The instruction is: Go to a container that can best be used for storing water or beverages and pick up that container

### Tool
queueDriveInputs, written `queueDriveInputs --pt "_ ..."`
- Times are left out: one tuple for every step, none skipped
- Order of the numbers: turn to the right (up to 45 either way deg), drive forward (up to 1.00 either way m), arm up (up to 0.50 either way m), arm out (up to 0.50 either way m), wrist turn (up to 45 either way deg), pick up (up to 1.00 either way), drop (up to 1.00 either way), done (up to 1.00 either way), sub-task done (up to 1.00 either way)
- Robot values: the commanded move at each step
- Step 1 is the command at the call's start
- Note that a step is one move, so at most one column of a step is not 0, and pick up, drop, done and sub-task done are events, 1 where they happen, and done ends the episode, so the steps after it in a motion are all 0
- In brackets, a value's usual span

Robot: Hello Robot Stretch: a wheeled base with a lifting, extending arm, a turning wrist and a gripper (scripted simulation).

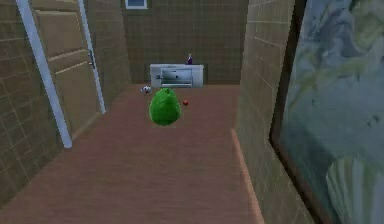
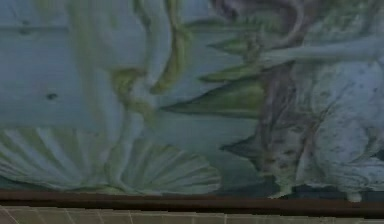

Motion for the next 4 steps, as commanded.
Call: queueDriveInputs --pt "3.0 0.0 0.0 0.0 0.0 0.0 0.0 0.0 0.0" --pt "0.0 1.0 0.0 0.0 0.0 0.0 0.0 0.0 0.0" --pt "0.0 1.0 0.0 0.0 0.0 0.0 0.0 0.0 0.0" --pt "3.0 0.0 0.0 0.0 0.0 0.0 0.0 0.0 0.0"
